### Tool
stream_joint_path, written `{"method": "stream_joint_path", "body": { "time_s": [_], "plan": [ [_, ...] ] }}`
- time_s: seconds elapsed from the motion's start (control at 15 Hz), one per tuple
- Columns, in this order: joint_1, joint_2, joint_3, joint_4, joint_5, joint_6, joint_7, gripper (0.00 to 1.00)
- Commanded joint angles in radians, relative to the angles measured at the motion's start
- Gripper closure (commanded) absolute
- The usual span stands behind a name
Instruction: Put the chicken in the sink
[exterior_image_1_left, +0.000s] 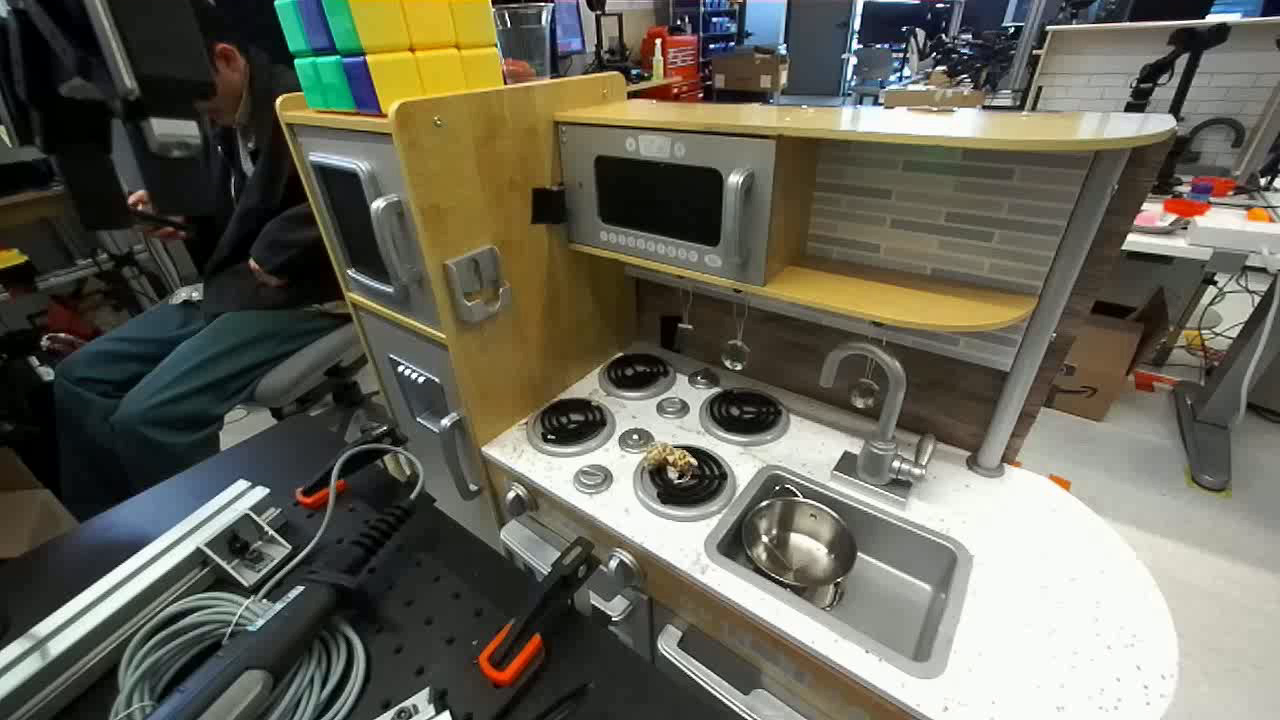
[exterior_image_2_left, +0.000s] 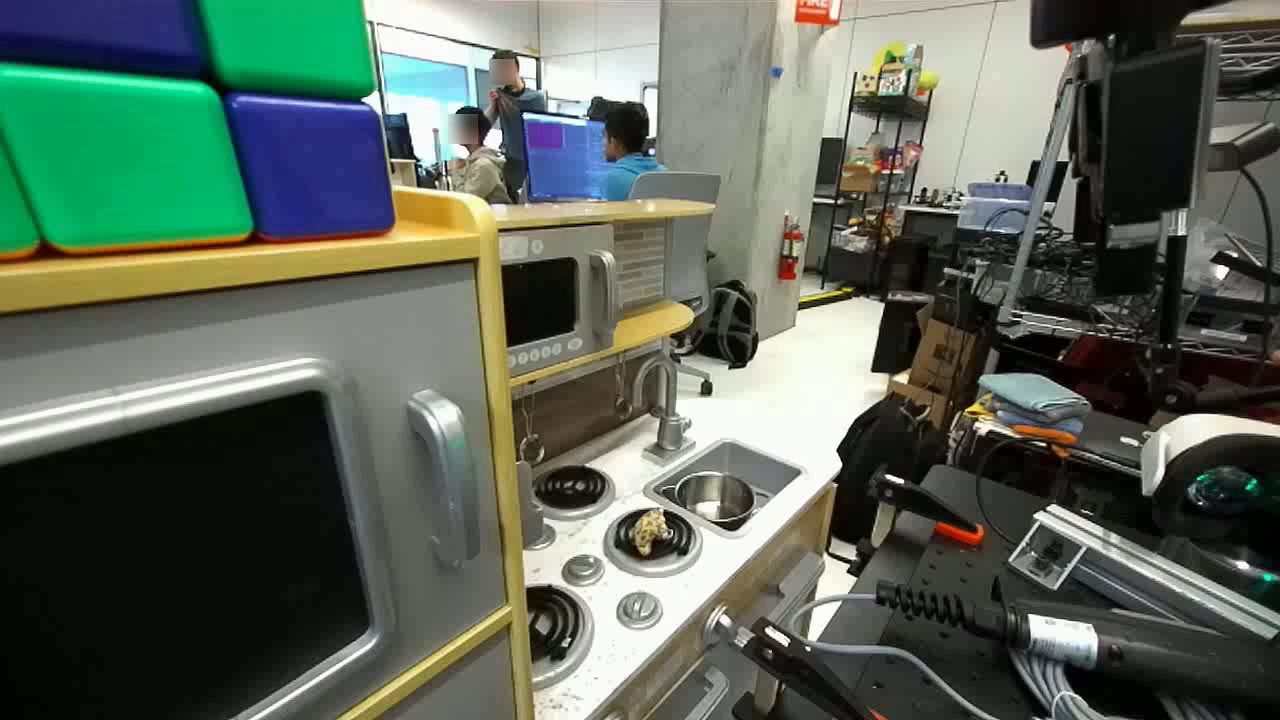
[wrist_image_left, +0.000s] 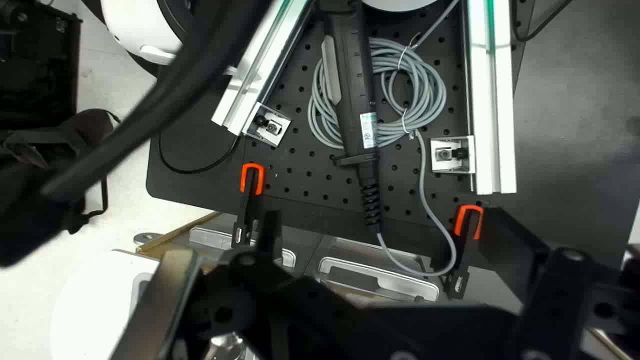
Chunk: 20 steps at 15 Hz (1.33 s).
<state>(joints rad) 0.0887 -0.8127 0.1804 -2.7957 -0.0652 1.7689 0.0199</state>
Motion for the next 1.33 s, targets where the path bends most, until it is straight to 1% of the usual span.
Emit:
{"method": "stream_joint_path", "body": {
  "time_s": [0.0,0.33,0.47,0.67,0.8,0.93,1.07,1.27],
  "plan": [
    [0.019,0.003,-0.017,0.002,-0.011,-0.004,0.011,0.00],
    [0.019,0.003,-0.017,0.002,-0.011,-0.004,0.011,0.00],
    [0.002,0.050,-0.023,0.007,0.010,0.032,0.044,0.00],
    [-0.055,0.184,-0.044,0.010,0.015,0.194,0.129,0.00],
    [-0.102,0.306,-0.070,0.019,0.018,0.335,0.190,0.00],
    [-0.150,0.432,-0.105,0.046,0.016,0.445,0.225,0.00],
    [-0.189,0.559,-0.129,0.088,0.019,0.525,0.277,0.00],
    [-0.218,0.747,-0.167,0.179,0.038,0.590,0.361,0.00]
  ]
}}
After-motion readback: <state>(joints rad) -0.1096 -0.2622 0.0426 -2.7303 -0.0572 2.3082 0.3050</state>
